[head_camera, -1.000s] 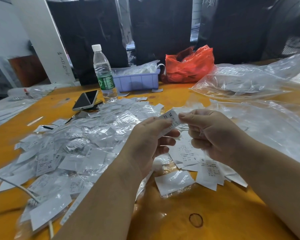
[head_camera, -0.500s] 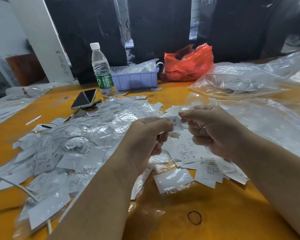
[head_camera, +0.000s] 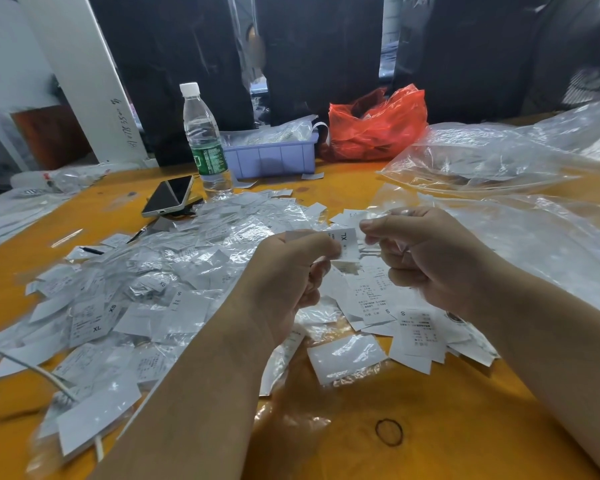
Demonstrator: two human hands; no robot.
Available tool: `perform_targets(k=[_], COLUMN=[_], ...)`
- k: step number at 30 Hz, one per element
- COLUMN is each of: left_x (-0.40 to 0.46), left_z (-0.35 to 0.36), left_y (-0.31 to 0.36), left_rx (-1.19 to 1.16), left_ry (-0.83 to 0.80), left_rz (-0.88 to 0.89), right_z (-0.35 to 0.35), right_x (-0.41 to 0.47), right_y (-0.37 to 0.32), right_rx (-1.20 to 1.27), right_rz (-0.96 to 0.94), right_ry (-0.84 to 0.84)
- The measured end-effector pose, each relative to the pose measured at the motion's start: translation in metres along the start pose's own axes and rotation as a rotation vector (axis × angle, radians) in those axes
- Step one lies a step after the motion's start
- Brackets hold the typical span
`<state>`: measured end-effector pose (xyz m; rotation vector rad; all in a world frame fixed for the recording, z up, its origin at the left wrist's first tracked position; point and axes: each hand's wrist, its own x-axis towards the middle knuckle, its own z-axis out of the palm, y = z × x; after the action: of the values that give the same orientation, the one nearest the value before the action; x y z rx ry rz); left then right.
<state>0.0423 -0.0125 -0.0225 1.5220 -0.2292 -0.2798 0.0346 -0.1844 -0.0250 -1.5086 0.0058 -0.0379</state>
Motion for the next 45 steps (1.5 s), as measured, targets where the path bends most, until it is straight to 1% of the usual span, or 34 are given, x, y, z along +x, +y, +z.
perform_targets(k=[13, 27, 39, 45], left_x=[0.0013, 0.0025, 0.0033, 0.0043], left_z=[-0.0011, -0.0020, -0.0032, -0.0033], left_y=[-0.0022, -0.0036, -0.0040, -0.0040], left_rx=[0.036, 0.038, 0.041, 0.048], left_ry=[0.021, 0.029, 0.048, 0.078], left_rz=[-0.036, -0.097, -0.096, -0.083], right_z=[0.0003, 0.0005, -0.0020, -0.0006], right_x=[0.0004, -0.0006, -0.0003, -0.0002], right_y=[0.0019, 0.0001, -0.0003, 0.0008], right_rx=[0.016, 0.023, 0.023, -0.035], right_rz=[0.004, 0.015, 0.008, 0.003], right_ry=[-0.093, -0.088, -0.097, -0.161])
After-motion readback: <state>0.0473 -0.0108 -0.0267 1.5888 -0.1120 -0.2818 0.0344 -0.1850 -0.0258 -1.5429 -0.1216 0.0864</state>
